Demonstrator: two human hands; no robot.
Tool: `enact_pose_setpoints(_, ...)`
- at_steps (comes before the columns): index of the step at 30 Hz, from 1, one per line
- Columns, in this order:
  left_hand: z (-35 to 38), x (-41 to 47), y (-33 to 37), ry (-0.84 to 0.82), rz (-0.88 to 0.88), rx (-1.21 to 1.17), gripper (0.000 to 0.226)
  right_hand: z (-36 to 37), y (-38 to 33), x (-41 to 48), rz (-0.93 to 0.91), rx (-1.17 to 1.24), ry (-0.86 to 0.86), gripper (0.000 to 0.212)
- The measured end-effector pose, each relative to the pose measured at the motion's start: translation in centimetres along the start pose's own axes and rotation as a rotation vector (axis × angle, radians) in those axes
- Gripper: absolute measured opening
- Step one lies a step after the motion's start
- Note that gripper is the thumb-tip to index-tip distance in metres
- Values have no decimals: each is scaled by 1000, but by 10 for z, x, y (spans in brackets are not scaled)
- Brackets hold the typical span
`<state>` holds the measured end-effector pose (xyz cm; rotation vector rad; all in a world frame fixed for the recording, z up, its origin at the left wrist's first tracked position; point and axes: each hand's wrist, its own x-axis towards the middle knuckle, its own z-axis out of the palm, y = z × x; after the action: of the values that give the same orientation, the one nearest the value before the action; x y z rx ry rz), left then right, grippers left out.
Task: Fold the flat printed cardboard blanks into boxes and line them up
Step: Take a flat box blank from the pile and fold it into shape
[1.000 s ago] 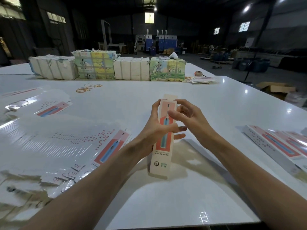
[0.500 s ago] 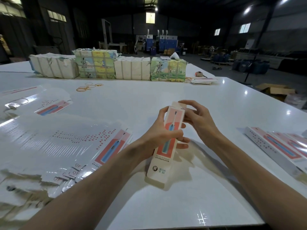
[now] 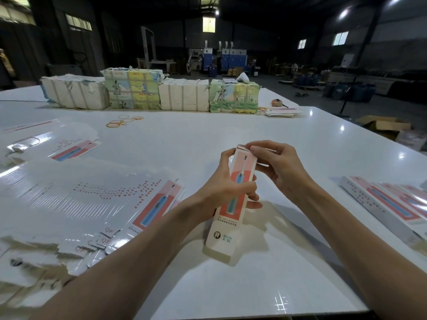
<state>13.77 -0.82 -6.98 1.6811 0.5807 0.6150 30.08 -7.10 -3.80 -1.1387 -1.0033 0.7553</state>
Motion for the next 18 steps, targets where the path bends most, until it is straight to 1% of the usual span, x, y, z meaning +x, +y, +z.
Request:
enact_pose_setpoints(7, -1, 2, -3, -15, 44, -16, 108, -5, -5, 2, 26, 33, 38, 16)
enact_pose_setpoints(10, 0, 1, -2, -8, 50, -1, 109, -6, -7, 2, 30, 13, 11, 15)
enact_pose_setpoints(15, 2, 0, -1, -11, 78, 23, 112, -10, -12, 0, 14, -45, -55, 24)
enact_pose_setpoints(18, 1, 0, -3, 2, 103, 37, 110, -12, -11, 0, 16, -36, -89, 25)
